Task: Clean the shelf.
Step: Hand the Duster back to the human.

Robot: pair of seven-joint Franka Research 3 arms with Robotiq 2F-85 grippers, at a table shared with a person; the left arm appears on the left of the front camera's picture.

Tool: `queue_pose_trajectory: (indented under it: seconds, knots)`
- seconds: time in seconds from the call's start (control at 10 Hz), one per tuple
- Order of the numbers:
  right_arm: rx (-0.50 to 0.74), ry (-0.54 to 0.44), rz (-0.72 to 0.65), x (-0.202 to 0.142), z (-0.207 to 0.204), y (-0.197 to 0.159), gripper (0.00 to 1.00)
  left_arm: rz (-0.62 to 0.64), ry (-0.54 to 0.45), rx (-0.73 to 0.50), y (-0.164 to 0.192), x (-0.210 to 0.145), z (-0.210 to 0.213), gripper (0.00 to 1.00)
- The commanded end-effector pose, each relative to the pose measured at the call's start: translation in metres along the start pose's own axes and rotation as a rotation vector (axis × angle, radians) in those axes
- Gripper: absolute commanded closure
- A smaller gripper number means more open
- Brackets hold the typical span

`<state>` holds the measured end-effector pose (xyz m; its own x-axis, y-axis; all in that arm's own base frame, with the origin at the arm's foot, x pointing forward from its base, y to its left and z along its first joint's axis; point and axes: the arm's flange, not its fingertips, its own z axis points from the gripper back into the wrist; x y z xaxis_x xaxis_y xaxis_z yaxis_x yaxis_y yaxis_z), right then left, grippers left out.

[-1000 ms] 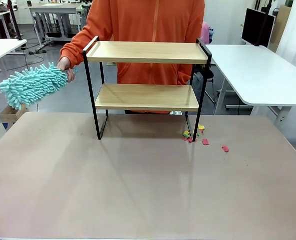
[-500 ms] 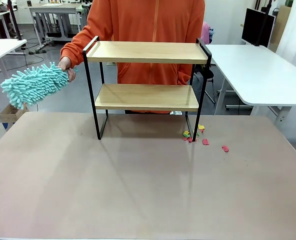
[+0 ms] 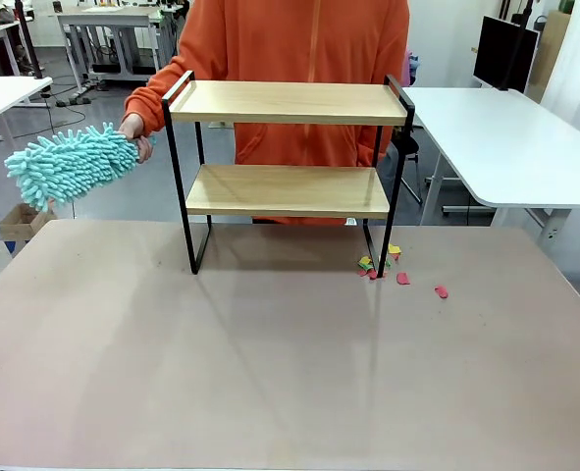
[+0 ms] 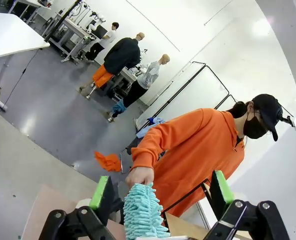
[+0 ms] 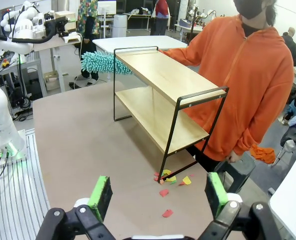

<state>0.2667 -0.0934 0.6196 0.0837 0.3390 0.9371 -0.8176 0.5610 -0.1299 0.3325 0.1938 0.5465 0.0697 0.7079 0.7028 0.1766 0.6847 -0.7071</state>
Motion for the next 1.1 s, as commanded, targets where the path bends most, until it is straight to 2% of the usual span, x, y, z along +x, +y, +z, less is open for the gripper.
queue_pose_trajectory:
  seconds: [0.0, 1.0]
  knots:
    - [-0.003, -0.022, 0.005, 0.0022, -0.0016, -0.0004, 0.00, 0.006, -0.005, 0.006, -0.0016, -0.0014, 0.0028, 0.00]
    - [-0.003, -0.022, 0.005, 0.0022, -0.0016, -0.0004, 0.00, 0.006, -0.005, 0.006, -0.0016, -0.0014, 0.0028, 0.00]
